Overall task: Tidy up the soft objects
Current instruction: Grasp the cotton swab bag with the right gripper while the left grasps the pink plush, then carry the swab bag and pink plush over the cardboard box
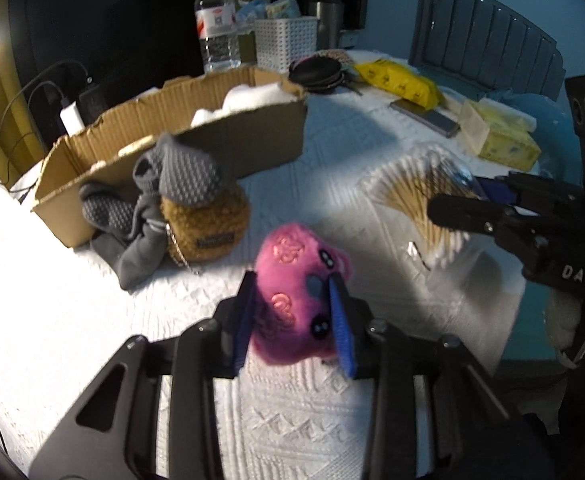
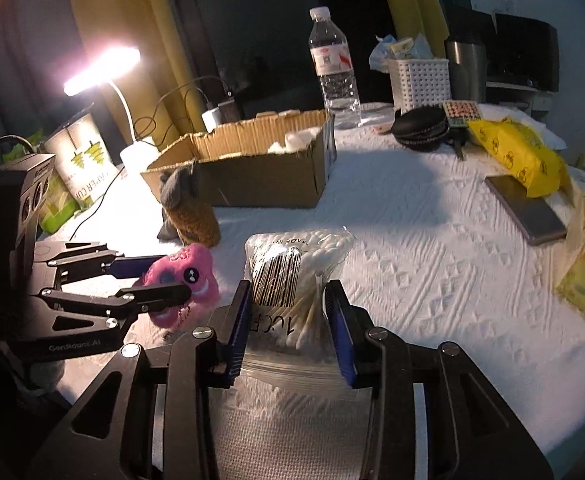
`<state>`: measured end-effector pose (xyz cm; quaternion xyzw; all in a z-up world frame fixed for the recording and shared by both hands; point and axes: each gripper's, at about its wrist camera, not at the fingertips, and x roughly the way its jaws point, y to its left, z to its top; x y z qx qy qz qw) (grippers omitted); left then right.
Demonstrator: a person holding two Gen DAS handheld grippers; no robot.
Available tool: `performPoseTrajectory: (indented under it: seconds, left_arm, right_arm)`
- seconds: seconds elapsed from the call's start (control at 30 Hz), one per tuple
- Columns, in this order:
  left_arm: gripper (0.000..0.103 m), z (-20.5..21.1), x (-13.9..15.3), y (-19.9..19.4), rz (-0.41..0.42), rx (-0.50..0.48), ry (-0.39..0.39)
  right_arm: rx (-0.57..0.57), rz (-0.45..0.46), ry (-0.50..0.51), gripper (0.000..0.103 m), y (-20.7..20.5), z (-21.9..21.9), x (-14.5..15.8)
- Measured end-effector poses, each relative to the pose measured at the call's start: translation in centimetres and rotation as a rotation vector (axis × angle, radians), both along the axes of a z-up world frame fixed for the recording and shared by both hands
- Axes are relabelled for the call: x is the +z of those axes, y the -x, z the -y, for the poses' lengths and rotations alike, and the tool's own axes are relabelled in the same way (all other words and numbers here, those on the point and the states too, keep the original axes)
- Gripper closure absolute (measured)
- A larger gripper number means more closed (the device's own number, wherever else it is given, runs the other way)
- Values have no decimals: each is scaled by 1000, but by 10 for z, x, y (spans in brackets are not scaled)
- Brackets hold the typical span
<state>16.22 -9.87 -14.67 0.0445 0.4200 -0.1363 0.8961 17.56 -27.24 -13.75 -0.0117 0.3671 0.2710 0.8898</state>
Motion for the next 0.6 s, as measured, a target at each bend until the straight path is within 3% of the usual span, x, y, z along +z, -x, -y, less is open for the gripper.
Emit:
performPoseTrajectory:
  seconds: [0.6]
  left_arm:
    - [67, -50, 63, -7, 148, 57, 101]
  right_arm:
    - [43, 82, -3, 64, -21, -27, 40]
